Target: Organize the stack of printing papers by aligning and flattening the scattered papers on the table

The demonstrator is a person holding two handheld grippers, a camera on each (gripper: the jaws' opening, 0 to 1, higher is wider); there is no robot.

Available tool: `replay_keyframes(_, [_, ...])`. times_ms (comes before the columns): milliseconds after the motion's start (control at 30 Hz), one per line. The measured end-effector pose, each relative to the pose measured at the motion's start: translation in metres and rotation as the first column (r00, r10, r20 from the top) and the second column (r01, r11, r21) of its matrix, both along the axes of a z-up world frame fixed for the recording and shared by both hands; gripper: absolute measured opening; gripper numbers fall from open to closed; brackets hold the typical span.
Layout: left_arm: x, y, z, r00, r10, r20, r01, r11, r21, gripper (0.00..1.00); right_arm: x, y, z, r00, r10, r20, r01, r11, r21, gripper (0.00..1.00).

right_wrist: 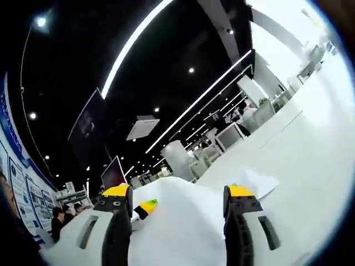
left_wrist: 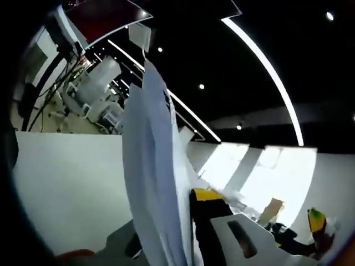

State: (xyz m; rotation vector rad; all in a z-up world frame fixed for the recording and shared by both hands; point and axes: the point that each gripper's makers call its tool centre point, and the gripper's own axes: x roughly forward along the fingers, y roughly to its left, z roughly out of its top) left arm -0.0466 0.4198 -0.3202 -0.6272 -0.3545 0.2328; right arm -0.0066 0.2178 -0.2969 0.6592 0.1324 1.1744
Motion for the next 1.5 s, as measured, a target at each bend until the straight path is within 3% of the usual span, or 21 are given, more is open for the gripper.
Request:
replay_keyframes(167, [0.001,0.0,-0.002,1.0,0.005,-0.028,-0.005,1.0,0.029,0.07,0.01,-0.001,-0.012,0.999,-0.008,-0.041,0.007,1.0,-0.029,0.64])
replay_keyframes(333, [0.001,-0.002,-0.003,0.999,-0.003,-0.044,0.005,0.999,0.043,0.07,0.026,0.008,-0.035,0.997,0.016,-0.074,-0.028,0.985,-0.169,0.7])
replay_keyframes(600, [-0.004,-0.003,0.0,0.999,0.004,-0.042,-0.001,0.997,0.076,0.07,0.063,0.027,-0.056,1.0,-0.012,-0.009,0.008,0.945,-0.327,0.78])
replay_keyframes(833, [-0.012,-0.007,0.011,0.999,-0.026,0.039,0.023,0.996,0.086,0.06,0.062,0.063,-0.074,0.997,0.062,0.05,-0.033,0.892,-0.452,0.77])
replay_keyframes(933, [-0.02,-0.008,0.017,0.995,-0.044,0.092,0.036,0.996,0.086,0.06,0.063,0.067,-0.079,0.996,0.066,0.053,-0.034,0.886,-0.462,0.79])
replay_keyframes(1200, [-0.029,-0.006,0.016,0.994,-0.053,0.093,0.044,0.995,0.091,0.06,0.065,0.069,-0.083,0.994,0.062,0.091,-0.01,0.874,-0.487,0.79])
replay_keyframes(1433, [-0.037,0.001,0.014,0.995,-0.053,0.086,0.047,0.996,0.075,0.06,0.087,0.049,-0.077,0.992,0.041,0.115,0.023,0.859,-0.511,0.75])
replay_keyframes(1500, [-0.038,0.001,0.014,0.994,-0.056,0.092,0.05,0.997,0.067,0.06,0.099,0.042,-0.071,0.994,0.024,0.103,0.03,0.869,-0.495,0.75])
